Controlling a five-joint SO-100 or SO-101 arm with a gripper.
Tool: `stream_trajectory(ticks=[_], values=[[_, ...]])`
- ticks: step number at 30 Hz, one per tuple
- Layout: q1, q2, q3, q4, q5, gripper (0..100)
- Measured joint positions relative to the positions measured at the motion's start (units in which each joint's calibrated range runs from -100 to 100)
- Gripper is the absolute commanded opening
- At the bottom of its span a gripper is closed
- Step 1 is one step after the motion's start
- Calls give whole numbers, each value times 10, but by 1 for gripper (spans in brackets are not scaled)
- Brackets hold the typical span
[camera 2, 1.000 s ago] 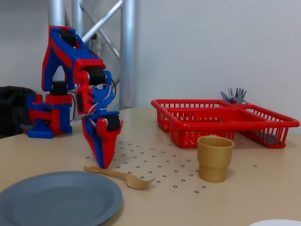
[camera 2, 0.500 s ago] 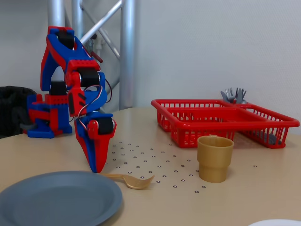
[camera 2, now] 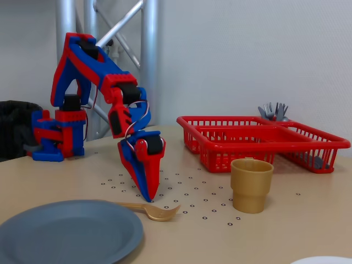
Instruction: Push the fork on the left side of the plate
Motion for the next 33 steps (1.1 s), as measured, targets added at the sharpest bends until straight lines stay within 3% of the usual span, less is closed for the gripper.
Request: stream_trajectory(ticks=[13,33], values=[[-24,34,-123,87,-1,0],[-25,104,-225,88,-1,0]])
